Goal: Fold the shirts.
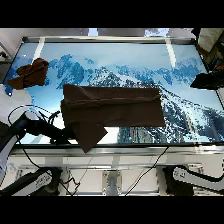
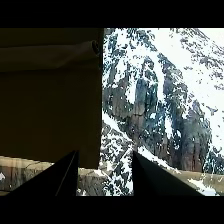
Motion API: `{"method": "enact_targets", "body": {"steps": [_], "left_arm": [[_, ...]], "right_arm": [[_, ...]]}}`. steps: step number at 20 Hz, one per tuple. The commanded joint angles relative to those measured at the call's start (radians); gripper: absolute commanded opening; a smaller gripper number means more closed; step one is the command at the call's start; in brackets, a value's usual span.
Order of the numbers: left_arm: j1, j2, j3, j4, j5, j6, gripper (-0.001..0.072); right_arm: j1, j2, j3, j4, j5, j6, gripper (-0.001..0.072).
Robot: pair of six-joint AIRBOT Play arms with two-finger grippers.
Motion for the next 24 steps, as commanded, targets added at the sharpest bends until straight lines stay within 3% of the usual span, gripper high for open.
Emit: {"method": "enact_targets", "body": {"steps": [1, 10, 11, 12, 13, 14, 19, 24], "left_arm": [[-0.011, 0.0, -0.059, -0.031, 0.167, 0.0, 0.0518], [-0.018, 0.0, -0.076, -0.114, 0.399, 0.003, 0.0512], [-0.018, 0.0, -0.076, -0.113, 0.397, 0.007, 0.046], [-0.018, 0.0, -0.076, -0.114, 0.388, 0.029, 0.0328], [-0.018, 0.0, -0.076, -0.114, 0.375, 0.05, 0.0137], [-0.018, 0.0, -0.076, -0.114, 0.365, 0.072, 0.006], [-0.018, 0.0, -0.076, -0.115, 0.307, 0.097, 0.0015], [-0.017, 0.0, -0.076, -0.174, 0.143, 0.216, 0.0015]], "right_arm": [[0.0, 0.001, -0.002, 0.002, 0.0, -0.001, 0.0379], [0.0, 0.001, -0.002, 0.002, -0.007, -0.001, 0.0379], [0.0, 0.001, -0.002, 0.001, -0.008, -0.001, 0.0379], [0.0, 0.001, -0.002, 0.001, -0.008, -0.001, 0.0379], [0.0, 0.001, -0.002, 0.001, -0.008, -0.001, 0.0378], [0.0, 0.001, -0.002, 0.001, -0.011, -0.001, 0.0379], [0.0, 0.001, -0.002, 0.001, -0.028, -0.001, 0.0378], [0.0, 0.0, -0.041, 0.003, -0.085, 0.001, 0.0415]]}}
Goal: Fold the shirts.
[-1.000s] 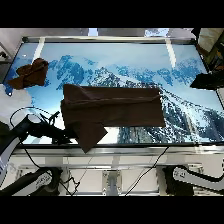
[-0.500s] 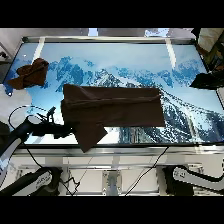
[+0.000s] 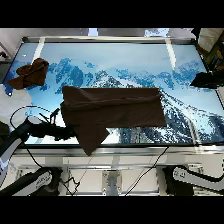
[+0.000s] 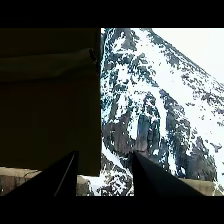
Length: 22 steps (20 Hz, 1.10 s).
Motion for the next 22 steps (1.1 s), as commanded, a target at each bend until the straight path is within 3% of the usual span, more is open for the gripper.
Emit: {"method": "enact_targets", "body": {"steps": [1, 8, 15, 22], "left_arm": [[0.0, 0.001, 0.001, -0.064, -0.093, 0.074, 0.0014], [0.0, 0.001, 0.001, -0.108, -0.068, 0.118, 0.0015], [0.0, 0.001, 0.001, -0.102, -0.051, 0.119, 0.0015], [0.0, 0.001, 0.001, -0.102, -0.047, 0.12, 0.0015]], "right_arm": [[0.0, 0.0, -0.066, 0.003, -0.042, 0.01, 0.042], [-0.006, -0.001, -0.495, -0.057, -0.102, 0.013, 0.042], [-0.107, -0.001, -0.793, 0.214, -0.293, -0.011, 0.0421], [-0.117, -0.008, -0.921, 0.243, -0.476, -0.01, 0.0421]]}}
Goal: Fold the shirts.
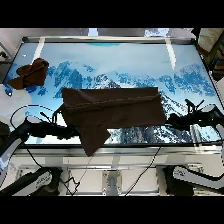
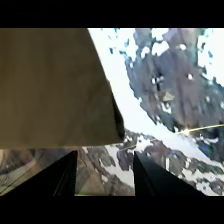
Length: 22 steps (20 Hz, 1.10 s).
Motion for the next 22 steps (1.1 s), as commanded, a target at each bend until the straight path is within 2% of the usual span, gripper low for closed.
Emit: {"method": "enact_targets", "body": {"steps": [1, 4, 7, 9, 11, 12, 17, 22], "left_arm": [[0.0, 0.001, 0.001, 0.001, 0.007, 0.001, 0.0014], [0.0, 0.001, 0.001, 0.001, 0.014, 0.001, 0.0015], [0.0, 0.001, 0.001, 0.0, 0.016, 0.0, 0.0015], [0.0, 0.001, 0.001, -0.005, 0.009, 0.0, 0.0015], [0.0, 0.001, 0.003, -0.01, -0.004, 0.0, 0.0014], [0.0, 0.001, 0.007, -0.023, -0.022, 0.0, 0.0014], [0.0, 0.006, 0.105, -0.101, -0.179, 0.003, 0.0012], [0.002, 0.109, 0.284, -0.075, -0.208, -0.041, 0.0012]], "right_arm": [[-0.005, -0.004, -0.06, 0.041, -0.111, -0.001, 0.0421], [-0.004, -0.023, -0.063, 0.099, -0.164, -0.013, 0.0419], [-0.004, -0.053, -0.062, 0.201, -0.181, -0.076, 0.0355], [-0.004, -0.054, -0.062, 0.217, -0.175, -0.113, 0.0231], [-0.004, -0.053, -0.062, 0.225, -0.144, -0.166, 0.0054], [-0.004, -0.053, -0.062, 0.238, -0.119, -0.202, 0.0027], [-0.004, -0.031, -0.061, 0.308, -0.012, -0.291, 0.0027], [-0.004, 0.061, -0.031, 0.436, 0.061, -0.37, 0.0025]]}}
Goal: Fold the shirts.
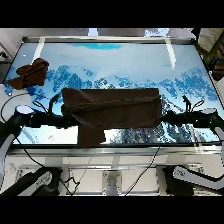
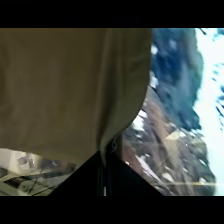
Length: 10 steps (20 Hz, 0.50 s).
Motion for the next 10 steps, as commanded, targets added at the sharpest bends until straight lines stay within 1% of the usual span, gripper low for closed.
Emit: {"method": "enact_targets", "body": {"steps": [1, 4, 7, 10], "left_arm": [[0.002, 0.066, 0.123, 0.033, -0.053, -0.044, 0.0012], [0.018, 0.113, 0.185, 0.111, -0.062, -0.087, 0.0012], [0.111, 0.135, 0.205, 0.117, -0.061, -0.081, 0.0012], [0.209, 0.135, 0.206, 0.116, -0.005, -0.064, 0.0012]], "right_arm": [[0.0, 0.071, 0.031, 0.119, 0.067, -0.063, 0.0026], [0.0, 0.13, 0.078, 0.184, 0.099, -0.065, 0.0025], [0.0, 0.161, 0.12, 0.224, 0.088, -0.064, 0.0026], [0.013, 0.161, 0.126, 0.339, -0.004, -0.066, 0.0025]]}}
